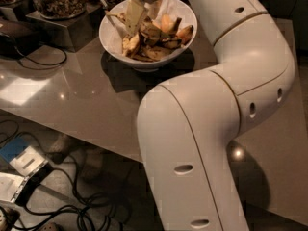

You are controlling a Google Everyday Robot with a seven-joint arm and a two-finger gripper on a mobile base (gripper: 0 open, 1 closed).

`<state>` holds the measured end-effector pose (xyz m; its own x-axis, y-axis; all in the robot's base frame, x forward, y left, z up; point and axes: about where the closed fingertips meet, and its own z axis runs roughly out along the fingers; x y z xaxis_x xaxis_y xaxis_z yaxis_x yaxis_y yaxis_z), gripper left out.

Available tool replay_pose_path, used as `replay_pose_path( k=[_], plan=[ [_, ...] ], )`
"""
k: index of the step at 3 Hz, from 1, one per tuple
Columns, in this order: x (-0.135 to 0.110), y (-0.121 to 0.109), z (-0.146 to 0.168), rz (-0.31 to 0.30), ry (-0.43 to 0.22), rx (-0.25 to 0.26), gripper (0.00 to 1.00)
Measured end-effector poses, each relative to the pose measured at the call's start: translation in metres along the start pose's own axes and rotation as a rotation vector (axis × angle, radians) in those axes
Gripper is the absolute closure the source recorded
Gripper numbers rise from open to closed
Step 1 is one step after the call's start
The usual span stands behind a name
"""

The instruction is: Pick banana from white bowl

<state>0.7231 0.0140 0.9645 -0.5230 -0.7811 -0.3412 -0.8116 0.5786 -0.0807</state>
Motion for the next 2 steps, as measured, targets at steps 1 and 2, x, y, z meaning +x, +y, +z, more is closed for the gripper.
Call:
replay_pose_path(
  k=[1, 2],
  plan=[
    [0.0, 0.0, 0.0, 0.0, 0.0, 0.0, 0.37],
    [0.0, 0.0, 0.0, 0.0, 0.0, 0.0, 0.37]
  ],
)
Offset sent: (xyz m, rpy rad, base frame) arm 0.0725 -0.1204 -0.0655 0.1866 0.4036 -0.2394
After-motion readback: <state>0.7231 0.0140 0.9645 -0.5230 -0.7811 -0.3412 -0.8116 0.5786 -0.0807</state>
